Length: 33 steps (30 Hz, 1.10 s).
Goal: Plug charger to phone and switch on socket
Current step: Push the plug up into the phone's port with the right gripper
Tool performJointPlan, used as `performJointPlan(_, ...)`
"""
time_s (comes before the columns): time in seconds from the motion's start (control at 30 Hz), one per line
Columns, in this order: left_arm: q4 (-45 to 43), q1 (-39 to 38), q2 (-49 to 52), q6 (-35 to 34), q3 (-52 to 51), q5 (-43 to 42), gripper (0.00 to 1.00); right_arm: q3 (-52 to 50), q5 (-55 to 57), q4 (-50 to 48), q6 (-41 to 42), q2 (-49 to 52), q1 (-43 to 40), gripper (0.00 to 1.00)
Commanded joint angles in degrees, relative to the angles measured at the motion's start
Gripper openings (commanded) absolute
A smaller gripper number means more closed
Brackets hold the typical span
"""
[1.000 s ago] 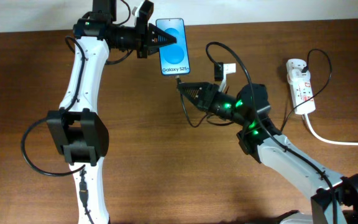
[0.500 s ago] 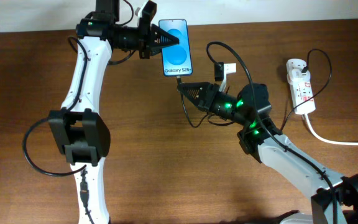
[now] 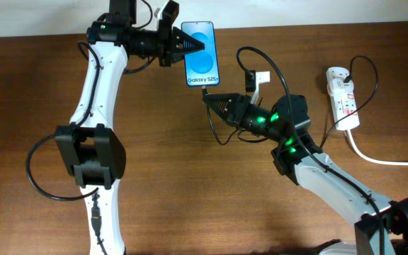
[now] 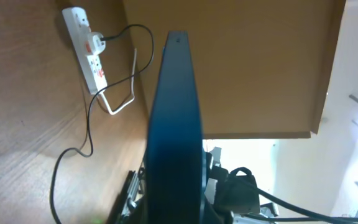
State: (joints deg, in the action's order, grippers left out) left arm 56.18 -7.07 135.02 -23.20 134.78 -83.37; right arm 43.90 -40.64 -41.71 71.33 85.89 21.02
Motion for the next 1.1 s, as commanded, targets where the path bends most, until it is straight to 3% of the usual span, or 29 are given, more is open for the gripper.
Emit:
performJointPlan(0.0,-0.70,-0.35,-0.31,0.33,0.37,-3.43,0.00,-0.09,-0.70,-0.72,-0.22,0.04,-0.52,0.04)
performJointPlan(1.07,-6.05,-0.94,-0.31,-3.13,0.37,-6.80,0.00,-0.09,2.25,-3.50,2.43,0.15,-0.52,0.04)
